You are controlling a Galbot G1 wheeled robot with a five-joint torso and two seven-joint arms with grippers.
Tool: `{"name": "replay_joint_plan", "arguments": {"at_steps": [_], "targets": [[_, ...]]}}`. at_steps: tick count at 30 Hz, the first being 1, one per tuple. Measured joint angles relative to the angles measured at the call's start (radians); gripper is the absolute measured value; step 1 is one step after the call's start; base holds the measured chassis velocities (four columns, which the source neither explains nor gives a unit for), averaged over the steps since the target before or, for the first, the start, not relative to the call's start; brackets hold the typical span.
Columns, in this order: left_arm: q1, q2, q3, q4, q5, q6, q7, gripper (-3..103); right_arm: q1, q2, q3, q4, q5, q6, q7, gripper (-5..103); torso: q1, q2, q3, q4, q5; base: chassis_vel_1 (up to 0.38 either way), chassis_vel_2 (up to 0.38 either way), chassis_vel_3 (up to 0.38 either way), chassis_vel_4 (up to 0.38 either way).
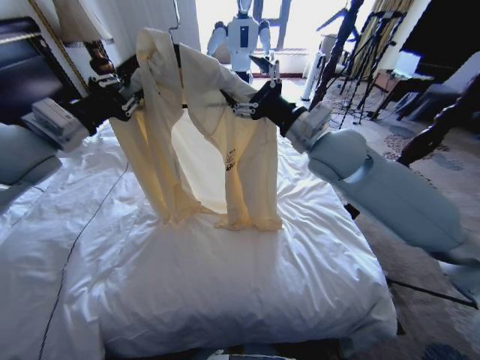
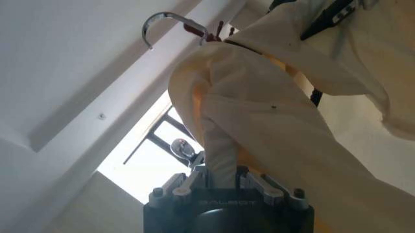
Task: Pick up the clothes from the bed and hang them on the clothes hanger.
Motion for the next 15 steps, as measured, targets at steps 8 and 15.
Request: {"name": "replay_joint_plan", "arguments": {"at_steps": [8,15], "targets": [[0.009,-0.013,0.000,0.010,0.049,-0.019,0.003,21,0.003,-0.087,0.014,0.067,-0.029,-0.100,-0.076,57,0.000,0.000,0.000,-0.0007,0.0007,0.000,0.000,0.000,0.000],[0.004,-0.027,0.001,0.012,0.089,-0.020,-0.006,21,0.027,-0.087,0.008,0.060,-0.025,-0.166,-0.091,51,0.000,0.000,0.000,-0.0003,0.0002,0.000,0.000,0.000,0.000]]}}
